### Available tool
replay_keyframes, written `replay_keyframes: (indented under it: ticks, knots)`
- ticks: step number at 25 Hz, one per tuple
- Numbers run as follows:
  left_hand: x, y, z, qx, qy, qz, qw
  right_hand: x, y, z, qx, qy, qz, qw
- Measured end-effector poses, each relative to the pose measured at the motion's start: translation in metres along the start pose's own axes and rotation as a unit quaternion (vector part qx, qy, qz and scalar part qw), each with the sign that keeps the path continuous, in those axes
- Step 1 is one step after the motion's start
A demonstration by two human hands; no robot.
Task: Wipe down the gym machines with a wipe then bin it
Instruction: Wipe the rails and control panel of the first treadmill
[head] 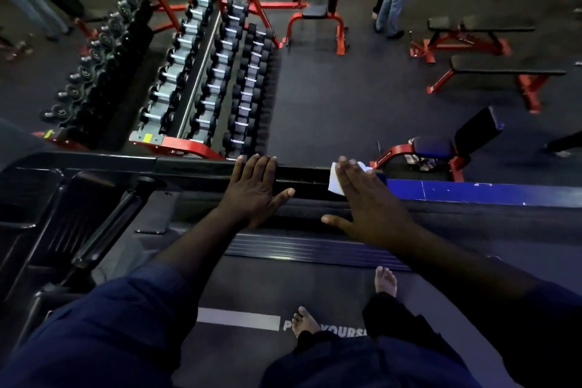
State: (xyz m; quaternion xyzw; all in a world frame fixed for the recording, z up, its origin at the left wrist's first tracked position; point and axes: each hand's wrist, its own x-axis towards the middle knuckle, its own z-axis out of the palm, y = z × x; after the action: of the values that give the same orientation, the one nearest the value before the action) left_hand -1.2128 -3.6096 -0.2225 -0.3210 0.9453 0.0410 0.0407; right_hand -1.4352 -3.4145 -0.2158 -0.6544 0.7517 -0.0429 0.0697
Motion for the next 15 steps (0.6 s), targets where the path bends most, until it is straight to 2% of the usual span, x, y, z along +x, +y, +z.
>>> replay_keyframes:
  ticks: [4,8,10,15]
  knots:
    - [0.006,0.017,0.002,-0.007,0.003,-0.002,1.0,-0.017,0.017,0.001,0.0,-0.027,-0.069,0.997]
    - [0.01,0.035,0.007,-0.007,0.023,-0.017,1.0,-0.024,0.041,-0.002,0.027,-0.014,-0.041,0.999]
    - [0.014,0.047,0.008,-0.018,0.007,-0.032,0.999,-0.03,0.057,0.002,0.029,-0.026,-0.091,0.995]
    - [0.022,0.078,0.008,-0.036,0.009,-0.095,0.995,-0.022,0.088,0.015,0.119,0.054,-0.082,0.988]
